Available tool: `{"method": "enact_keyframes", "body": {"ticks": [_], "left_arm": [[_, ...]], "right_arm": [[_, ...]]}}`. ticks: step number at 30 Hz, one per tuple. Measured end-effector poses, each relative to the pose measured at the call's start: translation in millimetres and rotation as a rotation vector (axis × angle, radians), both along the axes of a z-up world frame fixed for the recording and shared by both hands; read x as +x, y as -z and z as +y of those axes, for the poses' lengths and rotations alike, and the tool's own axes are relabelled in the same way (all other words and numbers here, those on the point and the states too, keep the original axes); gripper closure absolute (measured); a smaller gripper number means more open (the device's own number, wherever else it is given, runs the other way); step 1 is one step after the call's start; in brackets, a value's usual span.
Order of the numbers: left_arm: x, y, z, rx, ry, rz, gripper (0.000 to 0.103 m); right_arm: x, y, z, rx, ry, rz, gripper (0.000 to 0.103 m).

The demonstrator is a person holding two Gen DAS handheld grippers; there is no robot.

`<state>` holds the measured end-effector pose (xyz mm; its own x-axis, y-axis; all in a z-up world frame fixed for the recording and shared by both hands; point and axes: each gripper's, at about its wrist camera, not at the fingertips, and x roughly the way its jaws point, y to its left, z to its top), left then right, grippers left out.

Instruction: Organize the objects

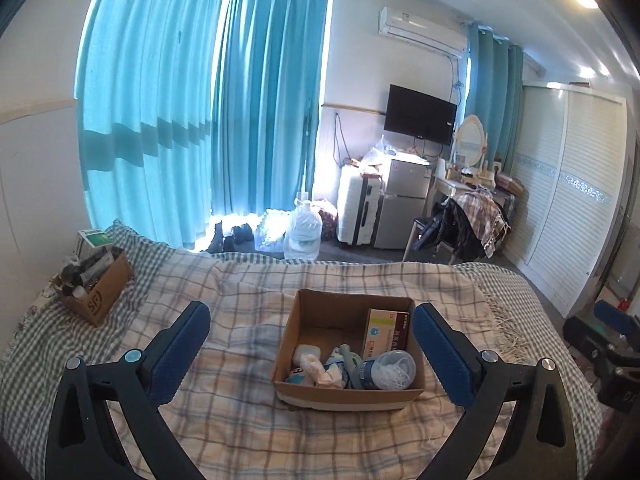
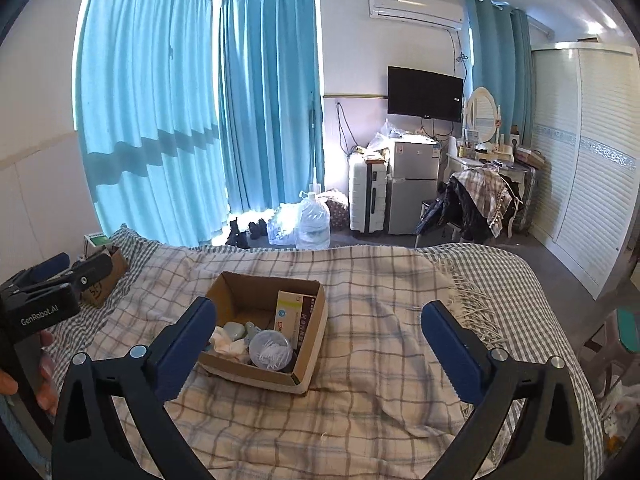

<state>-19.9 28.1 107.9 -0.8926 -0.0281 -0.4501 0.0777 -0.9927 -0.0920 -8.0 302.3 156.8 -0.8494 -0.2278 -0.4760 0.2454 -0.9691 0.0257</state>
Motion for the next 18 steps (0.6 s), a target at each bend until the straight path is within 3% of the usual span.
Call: {"method": "enact_keyframes", "body": {"ticks": [11,18], "left_arm": [[19.5,64.5,-22.0,0.027,-0.027,-0.04,0.0],[21.2,102.9,-20.9,0.042,-0.012,-0.083,0.0]], "right_arm": [[16.8,87.4,-27.4,-0.008,0.006,-0.081,0.0],[10.1,97.6,-34.5,-0.002,0.047,-0.012,0.0]]}}
